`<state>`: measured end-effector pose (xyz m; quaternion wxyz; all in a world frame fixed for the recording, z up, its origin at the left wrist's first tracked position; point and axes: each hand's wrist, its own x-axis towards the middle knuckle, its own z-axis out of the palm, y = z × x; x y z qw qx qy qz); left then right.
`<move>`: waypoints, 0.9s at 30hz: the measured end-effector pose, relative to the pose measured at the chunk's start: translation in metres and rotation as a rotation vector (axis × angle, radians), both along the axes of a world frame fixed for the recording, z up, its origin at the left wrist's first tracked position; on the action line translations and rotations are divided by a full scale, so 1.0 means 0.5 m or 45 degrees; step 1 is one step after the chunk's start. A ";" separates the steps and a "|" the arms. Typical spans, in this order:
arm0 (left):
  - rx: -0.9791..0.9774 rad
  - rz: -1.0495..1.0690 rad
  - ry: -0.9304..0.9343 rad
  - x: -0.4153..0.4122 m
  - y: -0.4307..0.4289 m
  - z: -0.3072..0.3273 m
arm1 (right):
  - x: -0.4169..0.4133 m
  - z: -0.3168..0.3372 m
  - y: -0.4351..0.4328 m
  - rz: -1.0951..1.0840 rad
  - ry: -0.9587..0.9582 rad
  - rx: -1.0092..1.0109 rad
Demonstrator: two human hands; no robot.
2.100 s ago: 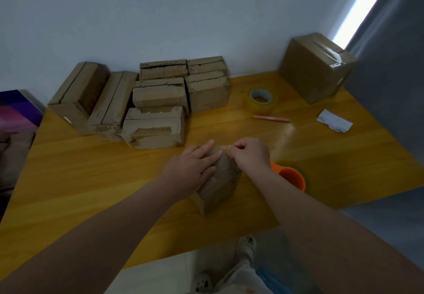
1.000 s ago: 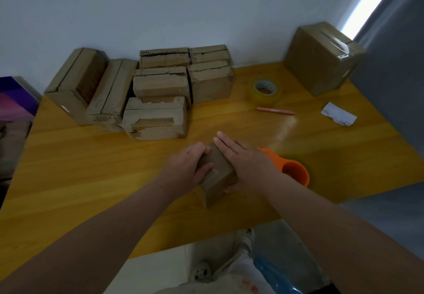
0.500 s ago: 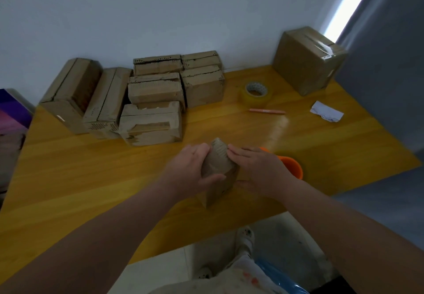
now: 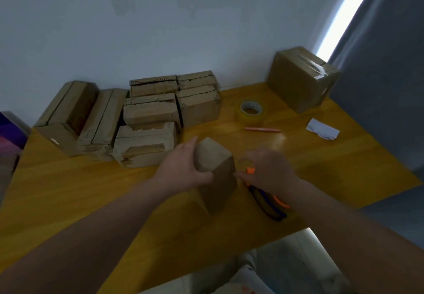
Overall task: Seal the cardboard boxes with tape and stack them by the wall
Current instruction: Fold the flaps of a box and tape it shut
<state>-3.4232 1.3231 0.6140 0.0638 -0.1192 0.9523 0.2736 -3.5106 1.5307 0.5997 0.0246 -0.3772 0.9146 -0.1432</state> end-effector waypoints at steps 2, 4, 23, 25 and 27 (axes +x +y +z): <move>0.105 0.033 0.029 -0.038 -0.018 0.017 | -0.042 0.020 -0.011 -0.054 -0.152 0.006; 0.190 0.042 0.056 -0.075 -0.025 0.034 | -0.087 0.038 -0.020 -0.070 -0.255 -0.028; 0.187 0.012 0.178 -0.487 0.051 0.068 | -0.539 0.091 0.001 0.109 -0.067 -0.004; 0.090 0.071 0.138 -0.513 0.044 0.050 | -0.579 0.088 -0.002 0.048 0.035 0.039; 0.061 0.149 0.110 -0.545 0.032 0.026 | -0.641 0.070 -0.011 0.005 0.097 0.070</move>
